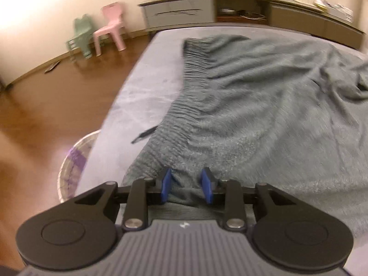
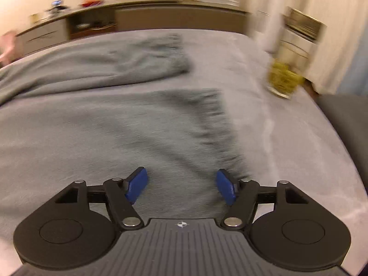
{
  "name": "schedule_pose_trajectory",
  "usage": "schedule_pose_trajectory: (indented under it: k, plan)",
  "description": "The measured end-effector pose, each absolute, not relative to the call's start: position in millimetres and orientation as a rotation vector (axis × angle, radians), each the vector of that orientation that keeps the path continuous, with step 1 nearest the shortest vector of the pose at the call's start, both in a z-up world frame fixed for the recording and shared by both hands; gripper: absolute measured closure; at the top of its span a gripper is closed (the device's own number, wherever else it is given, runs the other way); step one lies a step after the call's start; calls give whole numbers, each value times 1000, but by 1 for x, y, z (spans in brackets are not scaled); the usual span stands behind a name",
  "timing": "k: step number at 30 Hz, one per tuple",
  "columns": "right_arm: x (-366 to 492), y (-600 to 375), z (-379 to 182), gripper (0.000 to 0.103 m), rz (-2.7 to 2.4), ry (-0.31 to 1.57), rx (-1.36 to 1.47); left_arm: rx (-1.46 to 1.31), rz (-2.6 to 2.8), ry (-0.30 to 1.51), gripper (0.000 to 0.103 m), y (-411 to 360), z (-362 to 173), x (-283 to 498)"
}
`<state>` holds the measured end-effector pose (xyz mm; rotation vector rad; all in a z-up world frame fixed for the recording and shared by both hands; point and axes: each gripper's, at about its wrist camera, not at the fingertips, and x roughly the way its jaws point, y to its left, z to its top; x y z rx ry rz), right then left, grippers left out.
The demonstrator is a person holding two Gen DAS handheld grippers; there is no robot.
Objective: Fold clothes
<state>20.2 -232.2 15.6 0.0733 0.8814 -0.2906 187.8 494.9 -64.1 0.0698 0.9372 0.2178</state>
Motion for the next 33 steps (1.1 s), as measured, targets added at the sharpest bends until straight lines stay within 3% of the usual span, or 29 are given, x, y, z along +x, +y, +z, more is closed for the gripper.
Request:
schedule_pose_trajectory:
  k: [2, 4, 6, 13, 21, 22, 23, 25, 28, 33]
  plan:
    - [23, -235, 18, 44, -328, 874, 76, 44, 227, 891, 75, 491, -48, 185]
    - [24, -229, 34, 44, -322, 813, 72, -2, 198, 821, 72, 482, -27, 187]
    - [33, -225, 54, 38, -282, 732, 109, -58, 157, 763, 66, 471, -10, 195]
    - [164, -252, 78, 18, -249, 698, 273, -118, 1, 766, 65, 406, -2, 261]
    - [303, -275, 32, 18, -290, 801, 256, -148, -81, 806, 65, 366, -30, 309]
    - [312, -276, 25, 29, -281, 814, 262, -183, -99, 803, 65, 365, -31, 313]
    - [318, -276, 19, 57, -270, 822, 266, -219, -118, 800, 65, 364, -32, 317]
    - [313, -271, 23, 82, -238, 792, 239, -295, -159, 787, 65, 362, -30, 322]
    - [280, -253, 47, 84, -138, 687, 181, -382, -224, 766, 64, 354, -27, 317]
    - [132, -219, 90, 84, 104, 572, -18, -553, -227, 775, 61, 332, -34, 329]
